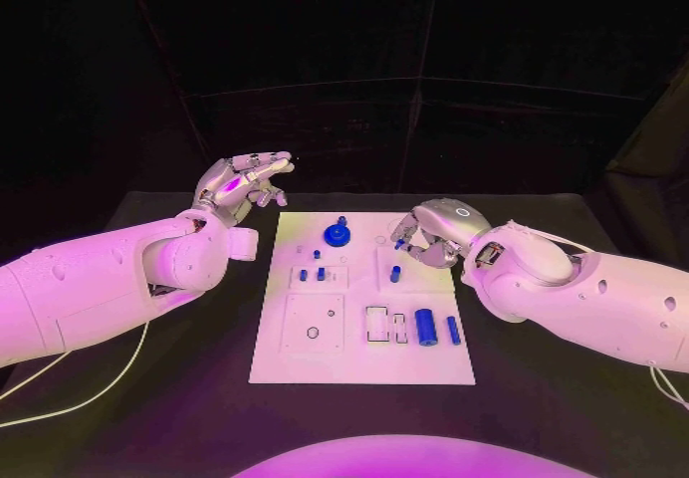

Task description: Assemble the parts on the task board

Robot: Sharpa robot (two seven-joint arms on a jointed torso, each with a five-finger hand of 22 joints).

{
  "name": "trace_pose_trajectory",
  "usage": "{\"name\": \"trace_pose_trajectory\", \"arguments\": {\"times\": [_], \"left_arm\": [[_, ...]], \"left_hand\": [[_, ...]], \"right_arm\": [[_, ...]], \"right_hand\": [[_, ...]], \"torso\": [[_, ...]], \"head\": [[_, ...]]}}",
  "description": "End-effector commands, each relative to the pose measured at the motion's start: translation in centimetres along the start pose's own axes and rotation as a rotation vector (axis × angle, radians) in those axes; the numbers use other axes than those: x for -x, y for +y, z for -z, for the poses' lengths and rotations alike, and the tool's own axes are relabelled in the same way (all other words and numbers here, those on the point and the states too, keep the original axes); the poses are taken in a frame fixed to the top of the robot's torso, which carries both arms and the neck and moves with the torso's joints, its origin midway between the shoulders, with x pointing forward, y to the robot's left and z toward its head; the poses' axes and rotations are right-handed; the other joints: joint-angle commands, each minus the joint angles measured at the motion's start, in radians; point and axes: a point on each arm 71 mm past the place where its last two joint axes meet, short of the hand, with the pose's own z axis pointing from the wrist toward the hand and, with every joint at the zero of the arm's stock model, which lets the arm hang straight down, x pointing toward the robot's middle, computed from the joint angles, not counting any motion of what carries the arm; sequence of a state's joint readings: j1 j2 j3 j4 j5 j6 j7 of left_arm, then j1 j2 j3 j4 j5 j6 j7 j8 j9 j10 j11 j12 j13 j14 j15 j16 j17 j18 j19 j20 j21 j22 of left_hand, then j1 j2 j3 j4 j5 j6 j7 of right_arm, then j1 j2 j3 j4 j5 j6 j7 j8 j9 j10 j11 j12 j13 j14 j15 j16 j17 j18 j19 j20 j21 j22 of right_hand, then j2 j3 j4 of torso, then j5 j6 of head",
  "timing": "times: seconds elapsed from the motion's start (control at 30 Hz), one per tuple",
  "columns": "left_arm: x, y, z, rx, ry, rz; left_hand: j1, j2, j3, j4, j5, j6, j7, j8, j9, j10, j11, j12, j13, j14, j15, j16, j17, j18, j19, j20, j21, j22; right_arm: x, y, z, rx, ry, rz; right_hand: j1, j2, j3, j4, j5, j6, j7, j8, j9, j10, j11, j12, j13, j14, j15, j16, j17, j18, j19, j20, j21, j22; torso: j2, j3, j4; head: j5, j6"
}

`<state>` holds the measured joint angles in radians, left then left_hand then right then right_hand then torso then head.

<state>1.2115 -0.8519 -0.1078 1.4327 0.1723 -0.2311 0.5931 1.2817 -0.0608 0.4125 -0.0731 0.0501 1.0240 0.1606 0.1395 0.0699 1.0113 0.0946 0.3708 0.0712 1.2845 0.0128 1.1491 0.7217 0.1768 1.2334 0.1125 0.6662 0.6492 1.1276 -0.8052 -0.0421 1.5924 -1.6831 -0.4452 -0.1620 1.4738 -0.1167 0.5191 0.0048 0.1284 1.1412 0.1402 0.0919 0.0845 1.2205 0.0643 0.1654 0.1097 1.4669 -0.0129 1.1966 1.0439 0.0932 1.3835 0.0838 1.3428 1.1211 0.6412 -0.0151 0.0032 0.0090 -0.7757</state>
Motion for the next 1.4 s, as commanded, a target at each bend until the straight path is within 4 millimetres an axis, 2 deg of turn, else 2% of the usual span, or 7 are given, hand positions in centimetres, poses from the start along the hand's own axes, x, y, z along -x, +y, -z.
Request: {"name": "trace_pose_trajectory", "arguments": {"times": [0.03, 0.27, 0.37, 0.57, 0.9, 1.03, 1.4], "left_arm": [[-0.2, -0.1, -0.1, -0.003, 0.014, 0.011], [-0.6, 0.0, -0.2, 0.001, 0.021, 0.015], [-0.7, 0.1, -0.2, 0.002, 0.023, 0.016], [-1.0, 0.1, -0.3, 0.003, 0.031, 0.020], [-1.3, 0.3, -0.4, 0.004, 0.037, 0.023], [-1.3, 0.3, -0.4, 0.005, 0.037, 0.023], [-1.5, 0.4, -0.6, 0.007, 0.041, 0.025]], "left_hand": [[0.006, 0.004, -0.005, 0.000, 0.000, 0.004, 0.002, 0.003, -0.001, 0.002, 0.001, 0.007, 0.000, -0.006, -0.002, -0.004, -0.001, 0.006, -0.006, -0.002, -0.005, -0.001], [0.007, 0.004, -0.006, -0.001, 0.001, 0.004, 0.002, 0.003, -0.001, 0.001, 0.002, 0.007, 0.000, -0.007, -0.001, -0.004, -0.001, 0.006, -0.007, -0.002, -0.006, -0.002], [0.007, 0.004, -0.006, -0.001, 0.001, 0.004, 0.002, 0.003, -0.001, 0.001, 0.002, 0.007, 0.000, -0.007, -0.001, -0.004, -0.001, 0.006, -0.007, -0.002, -0.006, -0.002], [0.009, 0.005, -0.006, -0.002, 0.001, 0.003, 0.003, 0.002, -0.002, 0.001, 0.002, 0.007, 0.000, -0.008, -0.001, -0.004, -0.003, 0.006, -0.007, -0.002, -0.006, -0.002], [0.009, 0.005, -0.006, -0.002, 0.001, 0.003, 0.003, 0.002, -0.002, 0.001, 0.002, 0.007, 0.000, -0.008, -0.001, -0.004, -0.003, 0.006, -0.007, -0.002, -0.006, -0.002], [0.009, 0.005, -0.006, -0.002, 0.001, 0.003, 0.003, 0.002, -0.002, 0.001, 0.002, 0.007, 0.000, -0.008, -0.001, -0.004, -0.003, 0.006, -0.007, -0.002, -0.006, -0.002], [0.009, 0.005, -0.006, -0.002, 0.001, 0.003, 0.003, 0.002, -0.002, 0.001, 0.002, 0.007, 0.000, -0.008, -0.001, -0.004, -0.003, 0.006, -0.007, -0.002, -0.006, -0.002]], "right_arm": [[0.3, 1.8, -0.3, 0.035, -0.032, -0.038], [-0.4, 5.3, -1.5, 0.114, 0.005, -0.067], [-1.0, 6.5, -1.9, 0.142, 0.031, -0.073], [-3.8, 8.6, -1.9, 0.190, 0.105, -0.079], [-6.3, 9.9, -1.8, 0.209, 0.187, -0.078], [-6.7, 10.0, -1.7, 0.210, 0.208, -0.078], [-7.7, 10.0, -1.7, 0.198, 0.232, -0.081]], "right_hand": [[-0.012, -0.002, 0.000, -0.002, -0.006, 0.007, 0.001, 0.001, 0.001, 0.006, 0.001, -0.006, -0.001, 0.025, -0.007, 0.003, 0.000, -0.006, 0.006, 0.001, 0.003, 0.000], [-0.014, -0.002, -0.001, -0.002, -0.007, 0.008, 0.001, 0.001, 0.001, 0.006, 0.001, -0.007, -0.001, 0.024, -0.007, 0.002, -0.002, -0.006, 0.006, 0.001, 0.002, -0.002], [-0.015, -0.002, -0.001, -0.002, -0.008, 0.008, 0.001, 0.001, 0.001, 0.006, 0.001, -0.007, -0.001, 0.024, -0.007, 0.002, -0.003, -0.006, 0.006, 0.001, 0.002, -0.002], [-0.018, -0.003, -0.002, -0.003, -0.010, 0.007, 0.001, 0.000, 0.001, 0.005, 0.001, -0.008, -0.001, 0.024, -0.007, 0.002, -0.004, -0.006, 0.005, 0.001, 0.002, -0.002], [-0.025, 0.000, -0.006, -0.005, -0.023, 0.003, 0.001, -0.004, 0.000, 0.001, 0.002, -0.011, -0.002, 0.024, -0.007, 0.002, -0.006, -0.006, 0.003, 0.001, 0.001, -0.004], [-0.028, 0.002, -0.008, -0.007, -0.033, 0.003, 0.001, -0.005, 0.000, 0.001, 0.002, -0.013, -0.002, 0.023, -0.007, 0.002, -0.008, -0.006, 0.003, 0.001, 0.001, -0.004], [-0.029, 0.003, -0.008, -0.007, -0.035, 0.003, 0.001, -0.006, 0.000, 0.001, 0.002, -0.013, -0.002, 0.024, -0.007, 0.003, -0.006, -0.006, 0.003, 0.001, 0.002, -0.003]], "torso": [[0.000, -0.0015, 0.0029], [0.002, -0.0033, 0.0047], [0.003, -0.0024, 0.0033], [0.002, -0.0010, 0.0003], [0.002, -0.0003, 0.0029], [0.001, 0.0003, -0.0008], [0.001, 0.0015, 0.0012]], "head": [[0.005, 0.000], [0.025, -0.007], [0.033, -0.011], [0.053, -0.018], [0.071, -0.032], [0.077, -0.035], [0.085, -0.041]]}}
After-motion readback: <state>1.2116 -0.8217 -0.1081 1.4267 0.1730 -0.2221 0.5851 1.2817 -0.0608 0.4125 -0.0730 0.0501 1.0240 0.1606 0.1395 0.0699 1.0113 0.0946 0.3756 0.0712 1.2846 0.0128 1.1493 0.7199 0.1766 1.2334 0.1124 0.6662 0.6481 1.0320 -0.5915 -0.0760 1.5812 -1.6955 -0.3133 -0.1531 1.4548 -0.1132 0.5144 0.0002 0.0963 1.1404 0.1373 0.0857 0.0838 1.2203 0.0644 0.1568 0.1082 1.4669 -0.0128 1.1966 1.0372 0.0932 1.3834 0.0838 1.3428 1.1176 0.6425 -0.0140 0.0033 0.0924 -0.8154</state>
